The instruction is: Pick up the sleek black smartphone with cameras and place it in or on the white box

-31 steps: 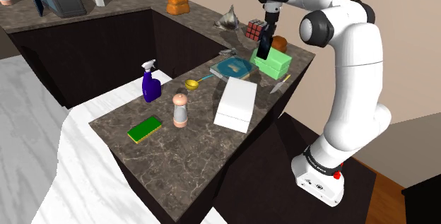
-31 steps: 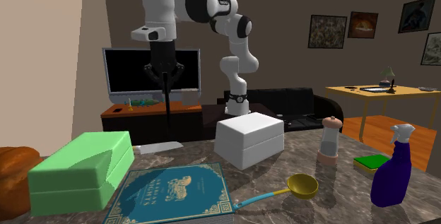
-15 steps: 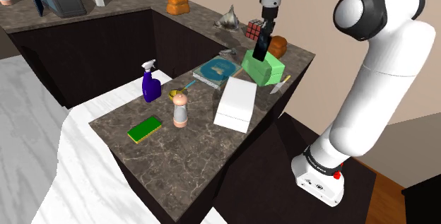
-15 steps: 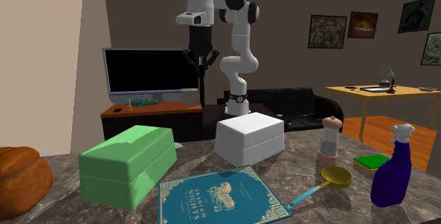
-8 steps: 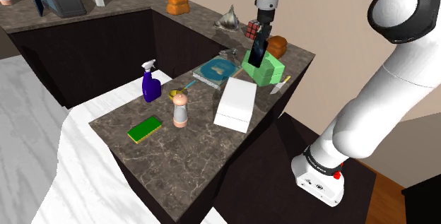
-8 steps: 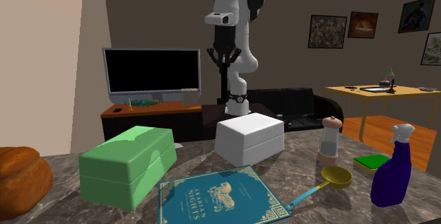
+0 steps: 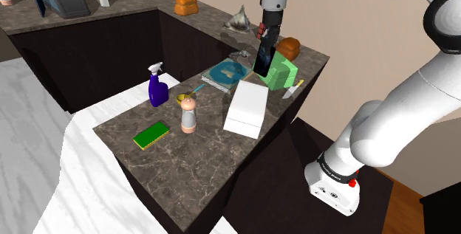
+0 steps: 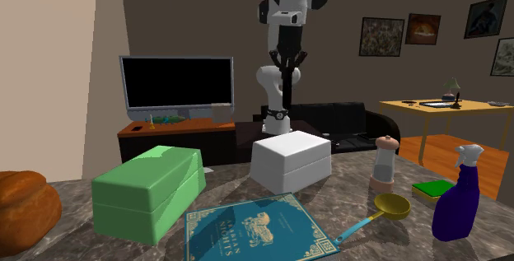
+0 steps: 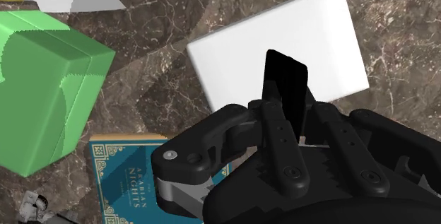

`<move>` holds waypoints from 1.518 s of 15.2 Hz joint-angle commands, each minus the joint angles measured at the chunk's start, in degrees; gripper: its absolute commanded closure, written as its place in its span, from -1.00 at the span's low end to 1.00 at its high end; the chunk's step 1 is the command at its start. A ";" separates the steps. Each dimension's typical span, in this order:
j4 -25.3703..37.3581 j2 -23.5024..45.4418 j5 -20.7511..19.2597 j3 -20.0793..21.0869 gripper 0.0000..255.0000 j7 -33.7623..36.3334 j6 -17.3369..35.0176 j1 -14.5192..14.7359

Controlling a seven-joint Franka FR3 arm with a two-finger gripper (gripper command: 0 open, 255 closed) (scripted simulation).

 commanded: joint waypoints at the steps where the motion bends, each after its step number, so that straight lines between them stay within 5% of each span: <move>1: -2.78 -3.01 0.12 1.72 1.00 3.14 -0.34 1.24; 23: -15.50 1.36 0.58 1.09 1.00 2.98 16.67 0.98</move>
